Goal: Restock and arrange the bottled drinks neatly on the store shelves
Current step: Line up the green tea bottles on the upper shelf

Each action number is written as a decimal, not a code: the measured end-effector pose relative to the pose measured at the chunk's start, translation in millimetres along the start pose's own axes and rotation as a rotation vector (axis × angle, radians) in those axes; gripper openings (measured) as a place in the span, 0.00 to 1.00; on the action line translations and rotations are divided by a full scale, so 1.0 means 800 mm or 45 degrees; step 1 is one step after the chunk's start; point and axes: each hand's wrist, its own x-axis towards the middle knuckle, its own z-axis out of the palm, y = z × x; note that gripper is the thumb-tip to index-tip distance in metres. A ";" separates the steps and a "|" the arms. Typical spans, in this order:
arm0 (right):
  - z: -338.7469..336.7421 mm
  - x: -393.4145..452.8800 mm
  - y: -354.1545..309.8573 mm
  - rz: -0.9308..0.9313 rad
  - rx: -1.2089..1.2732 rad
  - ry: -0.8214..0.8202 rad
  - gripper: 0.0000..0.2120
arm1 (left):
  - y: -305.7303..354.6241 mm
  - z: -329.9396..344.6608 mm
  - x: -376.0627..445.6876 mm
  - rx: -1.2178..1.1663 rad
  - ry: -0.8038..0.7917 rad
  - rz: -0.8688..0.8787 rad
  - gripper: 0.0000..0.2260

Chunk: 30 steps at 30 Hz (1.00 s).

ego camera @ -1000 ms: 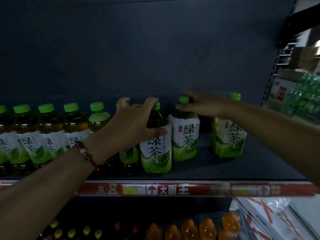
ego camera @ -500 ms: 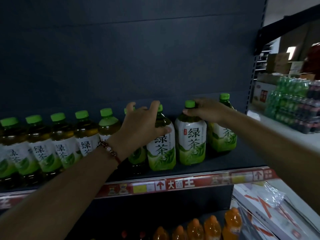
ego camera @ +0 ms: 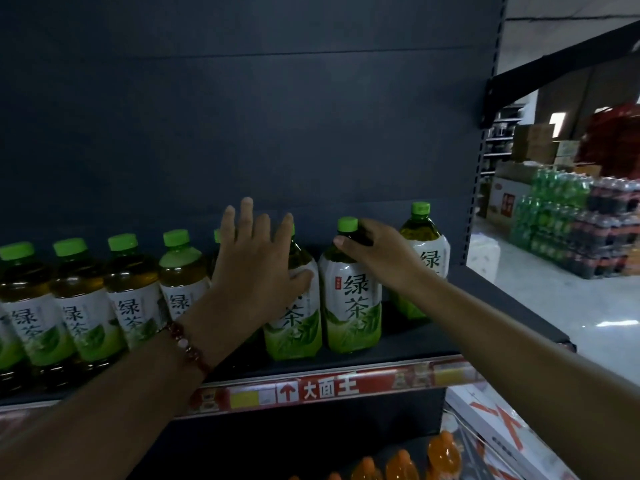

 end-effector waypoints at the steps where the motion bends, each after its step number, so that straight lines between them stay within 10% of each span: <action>1: -0.005 0.000 0.001 -0.010 0.022 0.031 0.18 | 0.009 0.003 -0.003 -0.009 0.093 0.027 0.41; 7: -0.075 0.022 0.009 -0.115 -0.193 0.495 0.30 | 0.072 0.027 -0.011 -0.157 0.315 0.172 0.34; 12: -0.078 0.053 0.070 0.297 -0.090 0.346 0.18 | 0.087 0.064 -0.019 -0.156 0.288 0.116 0.35; 30: -0.059 0.008 0.061 0.216 -0.192 0.355 0.13 | 0.095 0.080 -0.028 -0.262 0.383 0.092 0.32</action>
